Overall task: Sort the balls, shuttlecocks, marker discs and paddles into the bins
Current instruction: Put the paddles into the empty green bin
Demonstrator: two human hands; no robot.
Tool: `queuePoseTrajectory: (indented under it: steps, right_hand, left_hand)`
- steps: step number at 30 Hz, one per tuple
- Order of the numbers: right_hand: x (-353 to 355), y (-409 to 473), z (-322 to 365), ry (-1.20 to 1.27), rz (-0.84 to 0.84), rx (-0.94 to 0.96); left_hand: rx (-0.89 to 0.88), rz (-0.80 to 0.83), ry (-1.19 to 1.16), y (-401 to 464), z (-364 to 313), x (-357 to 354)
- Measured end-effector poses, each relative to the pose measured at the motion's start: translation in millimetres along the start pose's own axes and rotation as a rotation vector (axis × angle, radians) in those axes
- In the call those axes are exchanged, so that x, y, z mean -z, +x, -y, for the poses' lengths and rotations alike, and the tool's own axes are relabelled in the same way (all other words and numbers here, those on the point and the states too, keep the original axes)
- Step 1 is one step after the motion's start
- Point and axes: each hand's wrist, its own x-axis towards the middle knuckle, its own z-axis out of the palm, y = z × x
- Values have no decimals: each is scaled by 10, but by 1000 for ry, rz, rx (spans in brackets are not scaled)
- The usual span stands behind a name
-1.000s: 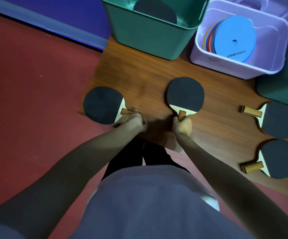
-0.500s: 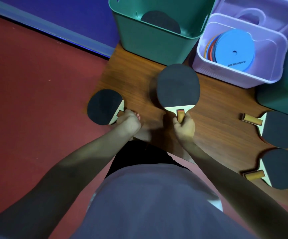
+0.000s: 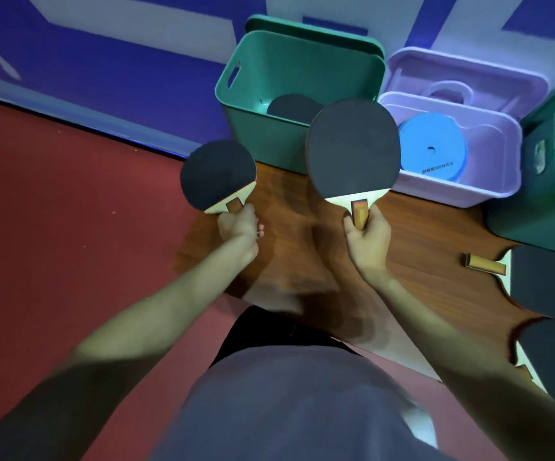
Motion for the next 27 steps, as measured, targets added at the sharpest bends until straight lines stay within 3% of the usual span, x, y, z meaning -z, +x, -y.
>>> queuePoseTrajectory:
  steps: [3, 10, 17, 22, 27]
  right_hand:
    - [-36, 210, 148, 22, -41, 26]
    - [-138, 712, 465, 51, -145, -29]
    - [-168, 1147, 702, 45, -190, -121]
    - [-225, 1352, 786, 16, -178, -193]
    - [-266, 1478, 795, -75, -141, -223]
  left_hand:
    - [-148, -128, -13, 145, -246, -36]
    - [-468, 24, 255, 533, -1160, -124]
    - [-460, 416, 636, 948, -1960, -366]
    - [-429, 581, 980, 1371, -2220, -613]
    - [-371, 693, 1174, 1700, -2206, -924]
